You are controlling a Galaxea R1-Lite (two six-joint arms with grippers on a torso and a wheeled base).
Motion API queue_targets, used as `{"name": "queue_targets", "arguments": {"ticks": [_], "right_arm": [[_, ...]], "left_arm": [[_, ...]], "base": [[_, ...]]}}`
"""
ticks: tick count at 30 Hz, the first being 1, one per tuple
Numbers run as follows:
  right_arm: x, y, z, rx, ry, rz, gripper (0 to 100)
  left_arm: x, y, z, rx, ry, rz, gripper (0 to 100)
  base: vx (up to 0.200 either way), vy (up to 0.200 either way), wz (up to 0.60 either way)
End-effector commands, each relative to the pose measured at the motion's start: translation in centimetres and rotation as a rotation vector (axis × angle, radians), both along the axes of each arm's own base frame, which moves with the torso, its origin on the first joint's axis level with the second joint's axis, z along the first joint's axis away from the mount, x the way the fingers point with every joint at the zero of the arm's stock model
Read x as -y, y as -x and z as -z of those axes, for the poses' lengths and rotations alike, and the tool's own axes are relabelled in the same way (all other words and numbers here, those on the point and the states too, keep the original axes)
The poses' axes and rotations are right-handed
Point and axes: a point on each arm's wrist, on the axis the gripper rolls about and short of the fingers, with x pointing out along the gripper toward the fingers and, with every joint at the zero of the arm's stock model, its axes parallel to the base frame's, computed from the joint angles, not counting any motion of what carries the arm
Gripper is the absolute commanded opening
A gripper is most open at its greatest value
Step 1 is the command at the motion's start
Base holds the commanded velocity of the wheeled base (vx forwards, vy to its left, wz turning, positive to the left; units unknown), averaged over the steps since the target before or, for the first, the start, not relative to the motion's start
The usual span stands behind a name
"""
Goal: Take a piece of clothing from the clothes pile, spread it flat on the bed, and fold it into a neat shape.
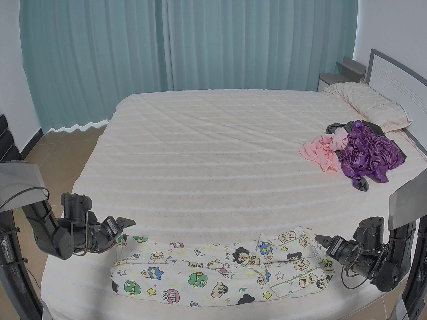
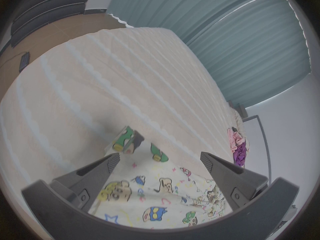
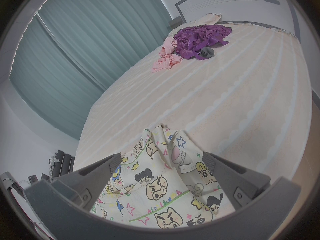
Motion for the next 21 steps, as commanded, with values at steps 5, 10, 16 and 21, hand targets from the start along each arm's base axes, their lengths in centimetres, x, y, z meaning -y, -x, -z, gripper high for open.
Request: {"name": "queue_targets", "arguments": {"ticks": [5,10,16,21], "right_arm": [[0.1,0.4,0.0,-0.008,-0.007,0.022,100],[0.0,0.4,0.7,-0.037,0.004,0.023,100],[0.0,0.4,0.7,-0.035,0.005,0.024,100],[0.0,0.4,0.7,-0.034,0.004,0.023,100]], "left_arm": [[-0.5,-4.7,1.6,0.001,-0.123,0.104,100],[-1.7,-4.3,1.9,-0.013,-0.131,0.081,100],[-1.9,-3.9,2.4,-0.022,-0.160,0.110,100],[-1.6,-3.8,2.7,-0.023,-0.181,0.148,100]], "base": [[0.000,0.000,0.00],[0.000,0.000,0.00],[0.000,0.000,0.00],[0.000,0.000,0.00]]}}
